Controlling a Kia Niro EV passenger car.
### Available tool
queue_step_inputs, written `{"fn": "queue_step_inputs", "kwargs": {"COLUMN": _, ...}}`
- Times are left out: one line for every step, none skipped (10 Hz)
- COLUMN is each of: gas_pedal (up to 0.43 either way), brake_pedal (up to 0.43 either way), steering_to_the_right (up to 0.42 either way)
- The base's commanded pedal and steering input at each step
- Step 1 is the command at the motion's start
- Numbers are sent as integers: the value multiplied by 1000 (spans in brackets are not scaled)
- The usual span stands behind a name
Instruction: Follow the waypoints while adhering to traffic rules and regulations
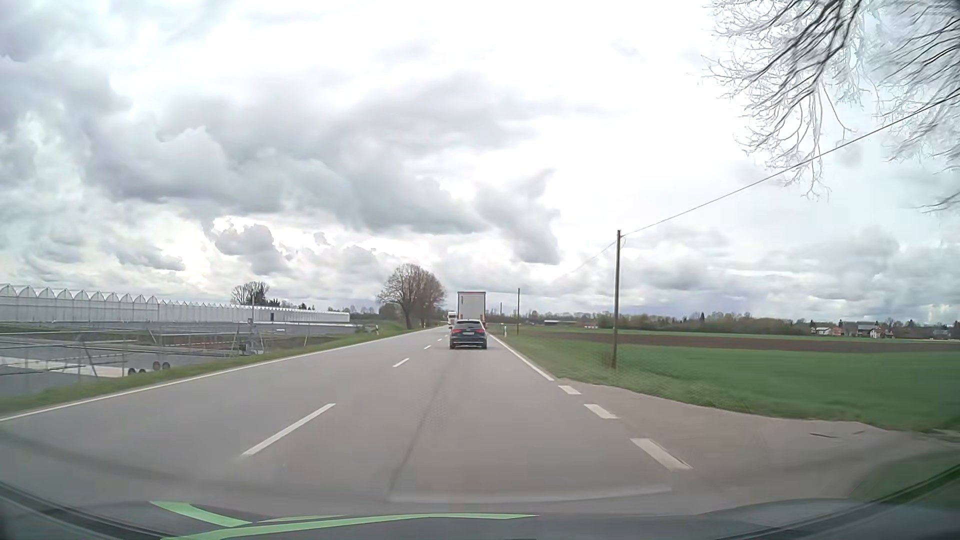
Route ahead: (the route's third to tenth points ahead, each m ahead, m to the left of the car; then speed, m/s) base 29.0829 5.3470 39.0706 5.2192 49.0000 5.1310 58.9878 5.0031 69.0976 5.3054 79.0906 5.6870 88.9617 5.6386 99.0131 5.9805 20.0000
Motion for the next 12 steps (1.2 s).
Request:
{"fn": "queue_step_inputs", "kwargs": {"gas_pedal": 0, "brake_pedal": 0, "steering_to_the_right": 1}}
{"fn": "queue_step_inputs", "kwargs": {"gas_pedal": 0, "brake_pedal": 0, "steering_to_the_right": 2}}
{"fn": "queue_step_inputs", "kwargs": {"gas_pedal": 0, "brake_pedal": 0, "steering_to_the_right": 1}}
{"fn": "queue_step_inputs", "kwargs": {"gas_pedal": 0, "brake_pedal": 0, "steering_to_the_right": 1}}
{"fn": "queue_step_inputs", "kwargs": {"gas_pedal": 0, "brake_pedal": 0, "steering_to_the_right": 1}}
{"fn": "queue_step_inputs", "kwargs": {"gas_pedal": 0, "brake_pedal": 0, "steering_to_the_right": 2}}
{"fn": "queue_step_inputs", "kwargs": {"gas_pedal": 0, "brake_pedal": 0, "steering_to_the_right": 2}}
{"fn": "queue_step_inputs", "kwargs": {"gas_pedal": 0, "brake_pedal": 0, "steering_to_the_right": 1}}
{"fn": "queue_step_inputs", "kwargs": {"gas_pedal": 0, "brake_pedal": 0, "steering_to_the_right": 1}}
{"fn": "queue_step_inputs", "kwargs": {"gas_pedal": 0, "brake_pedal": 0, "steering_to_the_right": 1}}
{"fn": "queue_step_inputs", "kwargs": {"gas_pedal": 0, "brake_pedal": 0, "steering_to_the_right": 1}}
{"fn": "queue_step_inputs", "kwargs": {"gas_pedal": 0, "brake_pedal": 0, "steering_to_the_right": 2}}
